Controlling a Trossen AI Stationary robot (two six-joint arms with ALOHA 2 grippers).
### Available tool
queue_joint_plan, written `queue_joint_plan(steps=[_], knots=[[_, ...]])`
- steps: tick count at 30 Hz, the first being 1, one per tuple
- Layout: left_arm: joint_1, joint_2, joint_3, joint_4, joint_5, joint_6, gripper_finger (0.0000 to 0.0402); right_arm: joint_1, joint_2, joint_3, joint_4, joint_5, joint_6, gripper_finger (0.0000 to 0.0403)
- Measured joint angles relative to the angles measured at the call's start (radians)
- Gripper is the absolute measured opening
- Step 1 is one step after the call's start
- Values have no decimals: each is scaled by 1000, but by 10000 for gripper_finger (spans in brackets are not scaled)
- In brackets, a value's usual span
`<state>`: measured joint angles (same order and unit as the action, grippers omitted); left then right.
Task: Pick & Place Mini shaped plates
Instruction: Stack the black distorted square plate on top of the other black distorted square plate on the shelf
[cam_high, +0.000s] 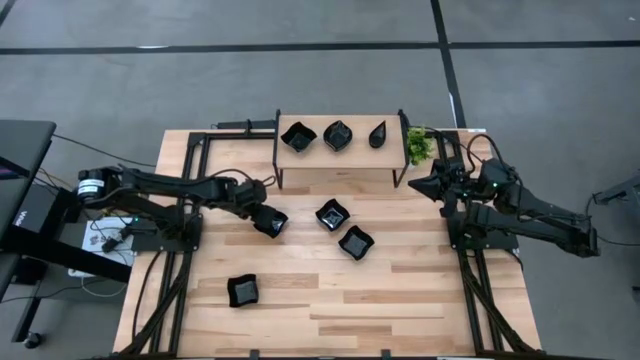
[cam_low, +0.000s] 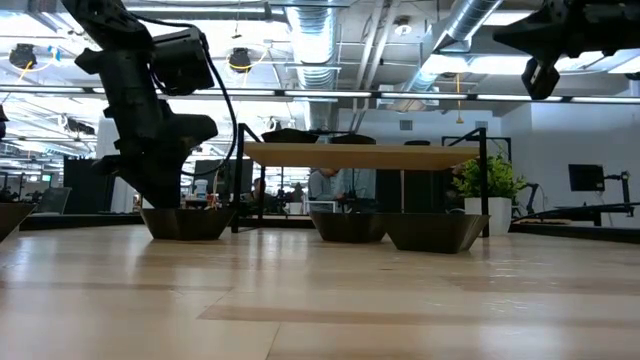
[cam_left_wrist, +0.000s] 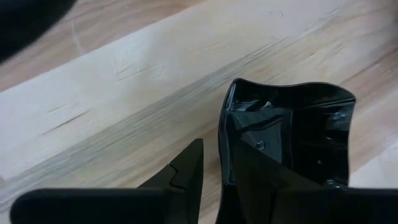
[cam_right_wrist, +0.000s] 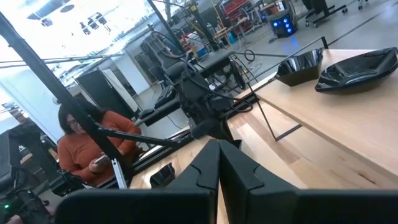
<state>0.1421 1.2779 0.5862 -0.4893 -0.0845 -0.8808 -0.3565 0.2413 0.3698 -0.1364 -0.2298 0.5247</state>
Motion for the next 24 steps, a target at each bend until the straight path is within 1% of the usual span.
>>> queue_joint_plan(steps=[7,11,16,24], knots=[[0,26,0,10,-3,7,84,0,0,0,0,0,0,1],[0,32,0,22,-36,8,84,0,0,0,-2,0,0,1],[0,32,0,27,-50,9,84,1,0,0,-2,0,0,1],[0,32,0,32,-48,12,84,1,0,0,-7,0,0,1]])
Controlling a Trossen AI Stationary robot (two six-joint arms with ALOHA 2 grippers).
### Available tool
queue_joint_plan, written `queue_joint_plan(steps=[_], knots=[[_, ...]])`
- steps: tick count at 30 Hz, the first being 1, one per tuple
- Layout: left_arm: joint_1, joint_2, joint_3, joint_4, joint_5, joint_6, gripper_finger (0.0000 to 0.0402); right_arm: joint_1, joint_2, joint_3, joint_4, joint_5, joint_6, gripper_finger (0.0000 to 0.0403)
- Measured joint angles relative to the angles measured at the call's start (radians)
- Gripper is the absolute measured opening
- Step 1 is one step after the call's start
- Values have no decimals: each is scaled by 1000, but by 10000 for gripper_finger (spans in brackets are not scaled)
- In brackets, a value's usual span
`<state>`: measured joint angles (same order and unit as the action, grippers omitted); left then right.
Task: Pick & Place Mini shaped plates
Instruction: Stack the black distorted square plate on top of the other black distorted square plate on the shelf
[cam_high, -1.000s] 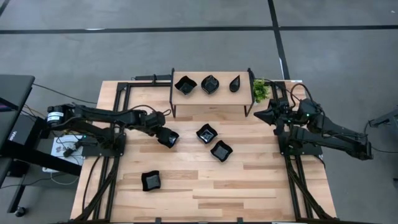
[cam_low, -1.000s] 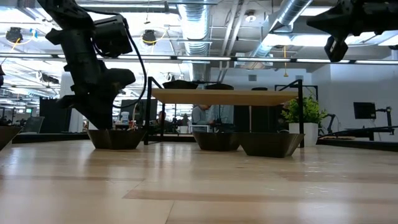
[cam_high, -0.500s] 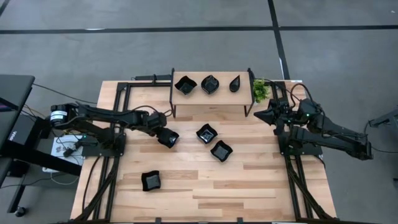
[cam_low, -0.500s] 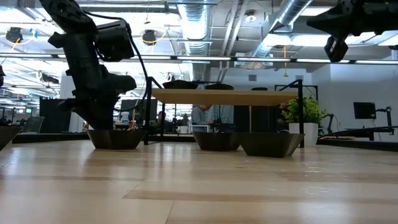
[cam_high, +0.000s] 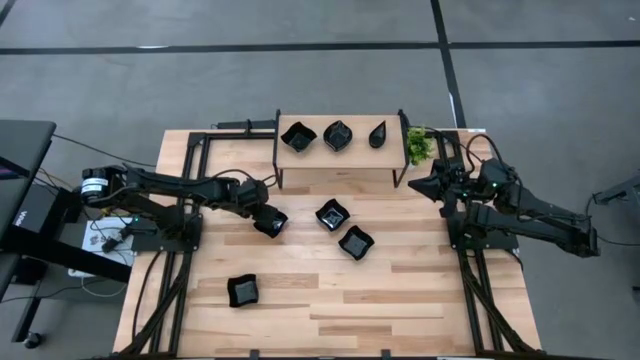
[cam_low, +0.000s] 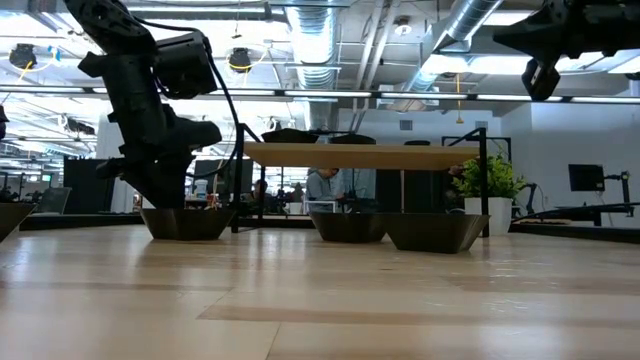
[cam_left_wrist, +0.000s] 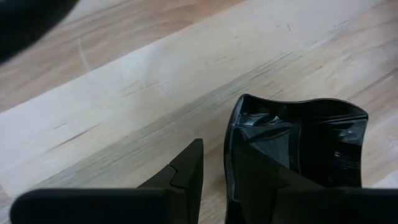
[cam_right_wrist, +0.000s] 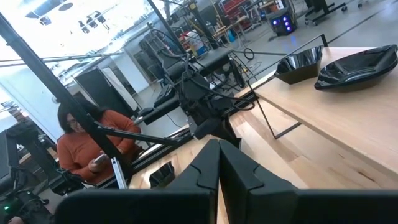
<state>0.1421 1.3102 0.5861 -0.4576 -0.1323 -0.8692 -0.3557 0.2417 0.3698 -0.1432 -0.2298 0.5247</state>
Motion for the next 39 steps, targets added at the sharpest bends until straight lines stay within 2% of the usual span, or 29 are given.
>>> queue_joint_plan(steps=[16,23,39], knots=[[0,0,-41,23,32,-35,84,-1,0,0,0,0,0,1],[0,0,-41,112,32,-49,83,-1,0,0,0,0,0,1],[0,0,-41,121,32,-49,24,-1,0,0,0,3,0,1]])
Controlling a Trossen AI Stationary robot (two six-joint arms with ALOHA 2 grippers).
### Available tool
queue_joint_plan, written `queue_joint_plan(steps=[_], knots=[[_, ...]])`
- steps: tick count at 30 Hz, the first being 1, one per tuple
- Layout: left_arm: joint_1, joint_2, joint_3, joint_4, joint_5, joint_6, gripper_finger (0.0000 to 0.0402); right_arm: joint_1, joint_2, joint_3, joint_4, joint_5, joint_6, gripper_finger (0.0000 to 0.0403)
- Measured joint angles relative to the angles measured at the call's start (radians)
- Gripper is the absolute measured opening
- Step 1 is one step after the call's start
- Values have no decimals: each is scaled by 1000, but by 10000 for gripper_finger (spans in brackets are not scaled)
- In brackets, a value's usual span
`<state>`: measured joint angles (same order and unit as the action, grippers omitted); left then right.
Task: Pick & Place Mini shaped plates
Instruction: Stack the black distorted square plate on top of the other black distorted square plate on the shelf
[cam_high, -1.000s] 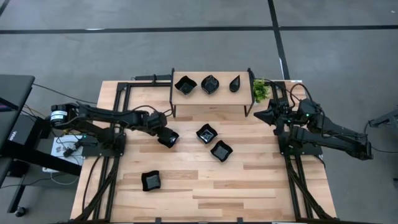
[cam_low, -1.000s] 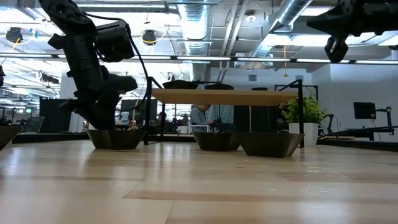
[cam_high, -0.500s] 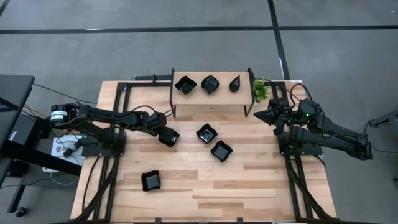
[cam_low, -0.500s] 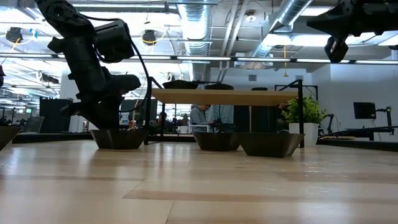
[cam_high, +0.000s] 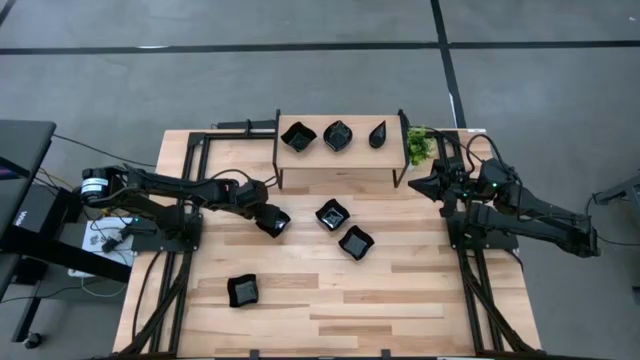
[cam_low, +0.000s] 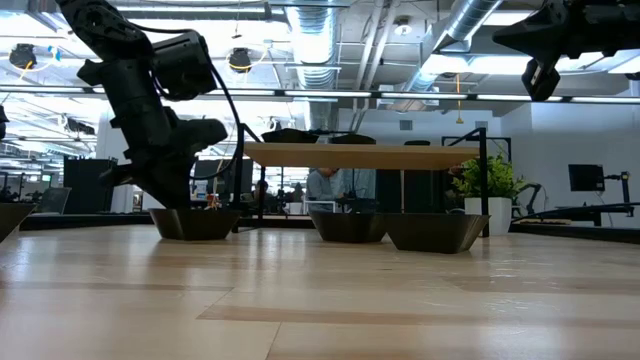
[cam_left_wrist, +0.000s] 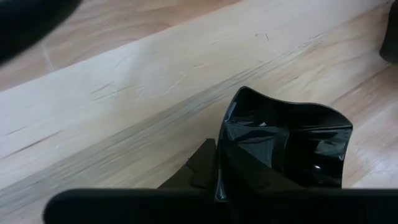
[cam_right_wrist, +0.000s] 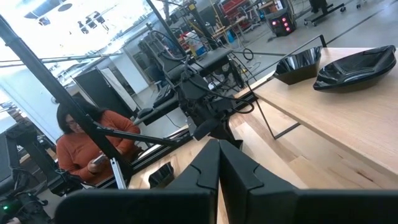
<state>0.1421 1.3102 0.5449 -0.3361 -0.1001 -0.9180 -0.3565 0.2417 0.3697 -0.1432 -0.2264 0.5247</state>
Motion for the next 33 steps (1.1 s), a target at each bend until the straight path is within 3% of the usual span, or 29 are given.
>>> queue_joint_plan(steps=[10,19,23,26,33], knots=[[0,-17,1,21,28,0,7,0,0,0,0,0,0,1],[-9,-211,31,127,134,46,5,0,0,0,-1,1,0,1],[-19,-281,86,169,127,82,5,1,0,0,-1,11,0,1],[-7,-291,156,175,63,124,5,0,0,0,-1,27,0,1],[133,-223,342,172,34,271,4,0,0,0,-1,31,0,1]])
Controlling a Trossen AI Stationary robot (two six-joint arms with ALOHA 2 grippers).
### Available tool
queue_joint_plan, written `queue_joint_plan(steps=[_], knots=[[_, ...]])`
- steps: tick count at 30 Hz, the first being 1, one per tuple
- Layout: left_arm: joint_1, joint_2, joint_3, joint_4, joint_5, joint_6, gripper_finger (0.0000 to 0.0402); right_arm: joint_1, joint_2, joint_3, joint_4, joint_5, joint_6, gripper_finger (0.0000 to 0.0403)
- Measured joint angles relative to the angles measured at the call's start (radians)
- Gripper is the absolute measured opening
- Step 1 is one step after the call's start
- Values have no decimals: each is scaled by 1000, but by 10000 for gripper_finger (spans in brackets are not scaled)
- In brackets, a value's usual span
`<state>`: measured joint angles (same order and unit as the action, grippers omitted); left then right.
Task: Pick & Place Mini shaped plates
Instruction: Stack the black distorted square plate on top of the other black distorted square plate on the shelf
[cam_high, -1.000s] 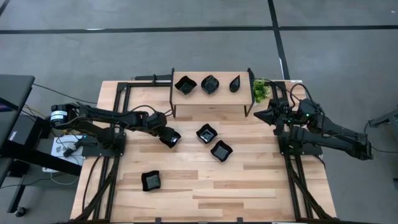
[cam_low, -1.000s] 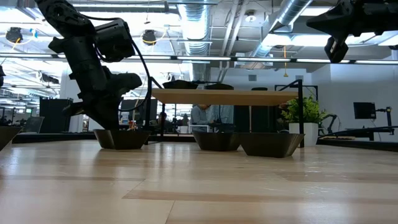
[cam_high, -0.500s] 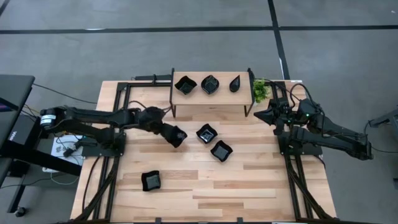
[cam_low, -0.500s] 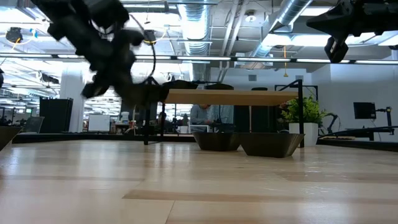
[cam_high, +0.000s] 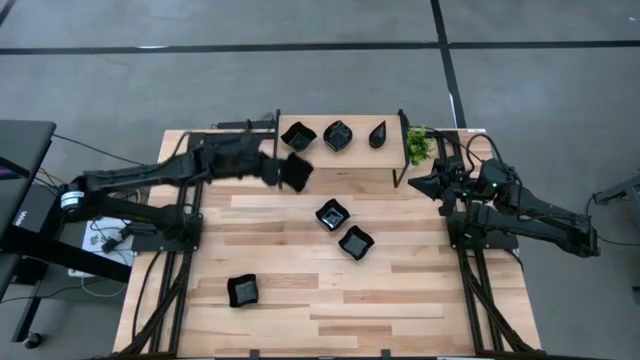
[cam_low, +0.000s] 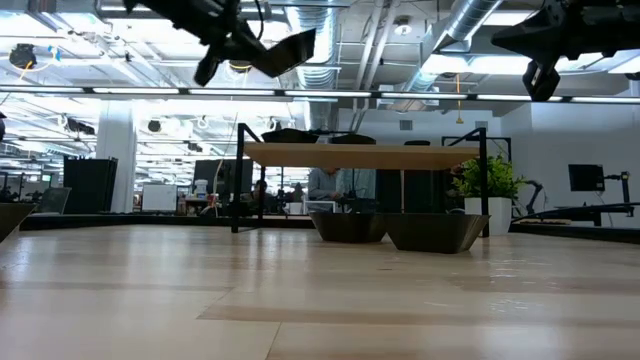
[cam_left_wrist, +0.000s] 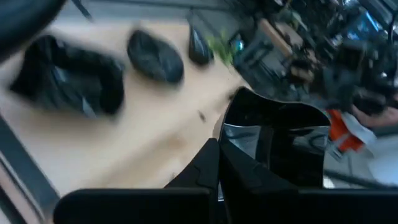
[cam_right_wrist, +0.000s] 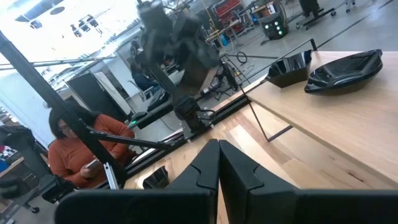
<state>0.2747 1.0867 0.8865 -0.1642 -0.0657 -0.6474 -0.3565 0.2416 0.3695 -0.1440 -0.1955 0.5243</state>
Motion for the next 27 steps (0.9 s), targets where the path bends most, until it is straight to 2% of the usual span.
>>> queue_joint_plan(steps=[5,9,12,19,23,27], knots=[[158,84,119,-30,66,69,4,0,0,0,0,0,0,1],[266,185,221,-49,167,125,4,0,0,0,-1,0,0,1],[328,276,310,-129,243,175,4,0,0,0,-10,0,0,1],[419,440,540,-423,277,345,4,1,0,0,-50,0,0,1],[454,490,633,-483,292,415,4,1,0,0,-64,-1,0,1],[470,531,673,-494,333,457,4,1,0,0,-66,-1,0,1]])
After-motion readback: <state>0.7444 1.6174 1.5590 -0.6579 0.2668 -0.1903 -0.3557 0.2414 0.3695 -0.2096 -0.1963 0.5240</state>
